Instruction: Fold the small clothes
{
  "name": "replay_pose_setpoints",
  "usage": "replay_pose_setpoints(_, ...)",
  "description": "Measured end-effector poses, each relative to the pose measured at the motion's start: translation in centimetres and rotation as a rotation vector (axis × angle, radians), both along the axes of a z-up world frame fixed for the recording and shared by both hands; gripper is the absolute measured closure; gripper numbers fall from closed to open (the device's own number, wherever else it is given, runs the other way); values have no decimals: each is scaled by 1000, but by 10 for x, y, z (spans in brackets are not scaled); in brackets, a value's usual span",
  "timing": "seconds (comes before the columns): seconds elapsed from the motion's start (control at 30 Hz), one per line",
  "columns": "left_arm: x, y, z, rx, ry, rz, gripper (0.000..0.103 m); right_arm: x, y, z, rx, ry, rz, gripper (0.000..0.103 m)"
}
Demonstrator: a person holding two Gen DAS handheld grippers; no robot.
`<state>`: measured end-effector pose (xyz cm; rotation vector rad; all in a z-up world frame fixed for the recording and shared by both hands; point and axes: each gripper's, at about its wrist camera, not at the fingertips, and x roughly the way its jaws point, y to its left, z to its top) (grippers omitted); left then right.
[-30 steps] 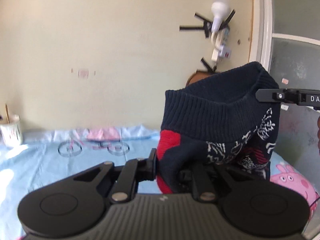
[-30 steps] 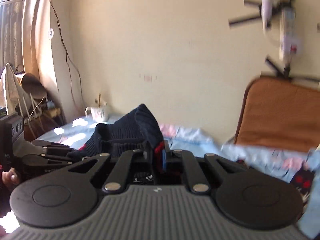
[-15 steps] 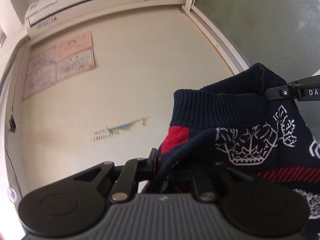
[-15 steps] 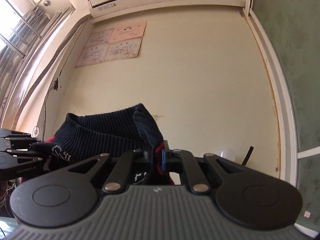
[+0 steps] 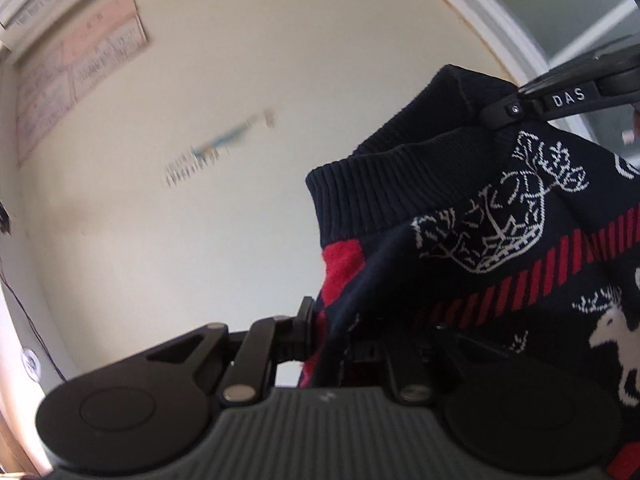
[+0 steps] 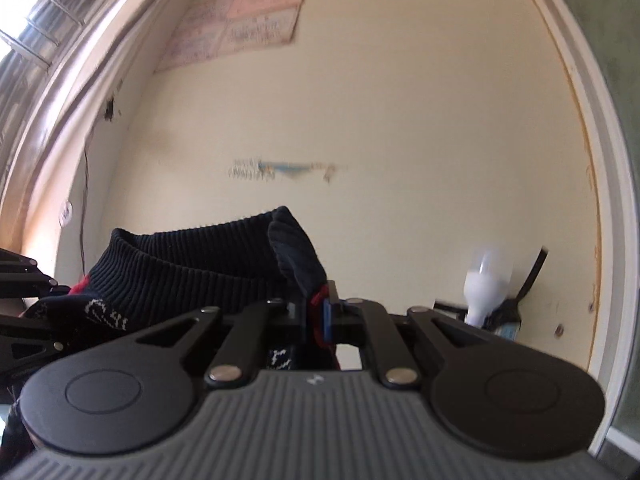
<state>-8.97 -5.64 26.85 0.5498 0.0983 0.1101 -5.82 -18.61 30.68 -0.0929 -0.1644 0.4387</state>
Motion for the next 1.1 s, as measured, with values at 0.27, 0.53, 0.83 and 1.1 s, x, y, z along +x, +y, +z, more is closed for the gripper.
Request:
replay_pose_setpoints(0.27,181,69,-204,-311,607,217,80,174,19,-182,-150,573,-109,70)
replay_pose_setpoints(0.53,90,145,-206,-594,583,160,51,83,-104,-259,-106,805,-19,33)
replay_pose_setpoints(0.83,43,109,-248,-582,727,73,41,42,-77,-291,-216,807,-92,92)
replay_pose_setpoints(1.1,29,129,-256,-640,741,94,41,91,-142,-237,-562,466,-701,81)
